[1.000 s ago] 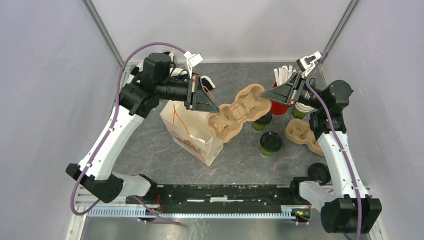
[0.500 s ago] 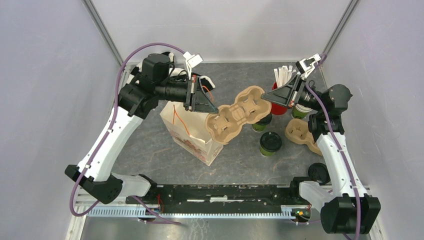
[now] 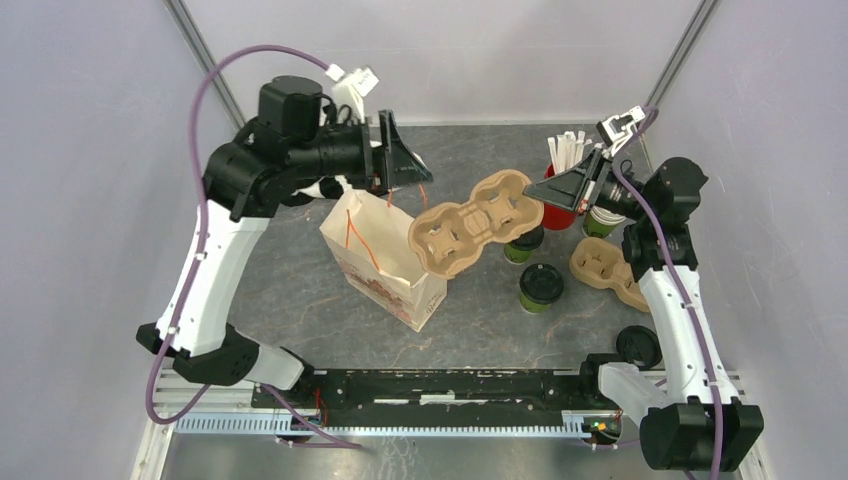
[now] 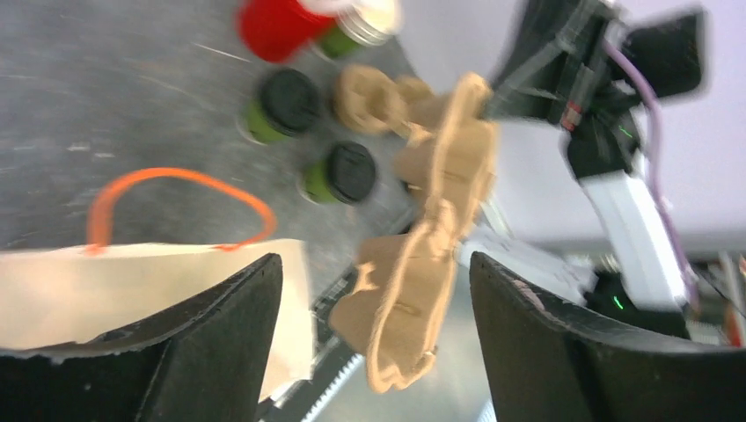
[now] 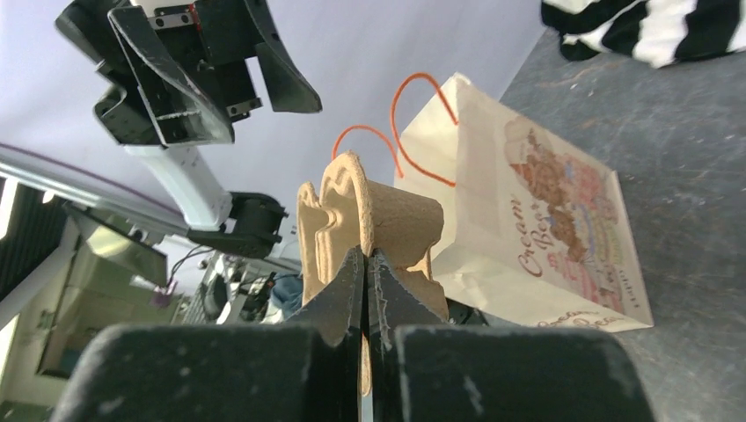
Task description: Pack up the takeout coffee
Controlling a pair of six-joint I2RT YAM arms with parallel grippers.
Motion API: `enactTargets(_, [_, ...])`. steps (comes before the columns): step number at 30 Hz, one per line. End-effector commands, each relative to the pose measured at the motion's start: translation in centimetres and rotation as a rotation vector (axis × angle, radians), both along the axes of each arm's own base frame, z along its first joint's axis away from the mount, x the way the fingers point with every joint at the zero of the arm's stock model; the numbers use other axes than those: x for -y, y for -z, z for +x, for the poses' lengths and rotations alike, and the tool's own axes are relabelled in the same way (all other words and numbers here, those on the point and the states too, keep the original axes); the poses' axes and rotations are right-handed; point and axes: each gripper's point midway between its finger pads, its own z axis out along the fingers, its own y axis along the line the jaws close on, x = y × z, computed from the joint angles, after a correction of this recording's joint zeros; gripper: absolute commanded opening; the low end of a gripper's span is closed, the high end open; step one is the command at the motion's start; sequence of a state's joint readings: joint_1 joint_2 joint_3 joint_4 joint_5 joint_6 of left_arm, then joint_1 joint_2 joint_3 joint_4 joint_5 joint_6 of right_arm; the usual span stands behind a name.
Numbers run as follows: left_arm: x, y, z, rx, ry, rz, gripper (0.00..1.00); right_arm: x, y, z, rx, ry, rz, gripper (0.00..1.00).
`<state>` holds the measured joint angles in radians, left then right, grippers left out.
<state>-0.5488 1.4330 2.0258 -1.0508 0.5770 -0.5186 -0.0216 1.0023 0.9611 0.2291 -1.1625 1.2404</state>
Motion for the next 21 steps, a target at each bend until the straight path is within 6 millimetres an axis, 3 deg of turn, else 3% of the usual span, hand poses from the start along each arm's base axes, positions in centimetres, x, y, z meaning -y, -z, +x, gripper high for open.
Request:
enactTargets(1, [-7.5, 0.8, 4.3, 0.045, -0.480, 0.221, 0.86, 1.2, -1.7, 1.2, 0.068, 0.127, -0.064, 0.00])
enactTargets(5, [-13.2, 5.1, 5.7, -0.049, -0.721, 0.450, 0.87, 2.0, -3.3, 1.9, 0.112, 0.201, -0.064, 0.00])
enactTargets(8, [-16.4, 6.7, 6.1, -0.062, -0.812, 0.559, 0.89, 2.2, -3.6, 2.1, 0.120, 0.217, -0.088, 0.00])
enactTargets(11, [-18.3, 7.8, 5.9, -0.068, -0.844, 0.622, 0.91, 2.1, -3.6, 2.2, 0.122, 0.207, -0.108, 0.00])
enactTargets(13, [-18.5, 9.5, 5.9, -0.100, -0.815, 0.649, 0.93, 2.1, -3.5, 2.2, 0.122, 0.193, -0.111, 0.00])
enactTargets(17, [-16.7, 12.2, 6.1, -0.163, -0.716, 0.628, 0.92, 2.0, -4.1, 2.2, 0.141, 0.178, -0.117, 0.00])
enactTargets(21, [-15.1, 14.5, 6.4, -0.207, -0.635, 0.609, 0.81, 2.0, -3.4, 2.3, 0.135, 0.175, -0.146, 0.00])
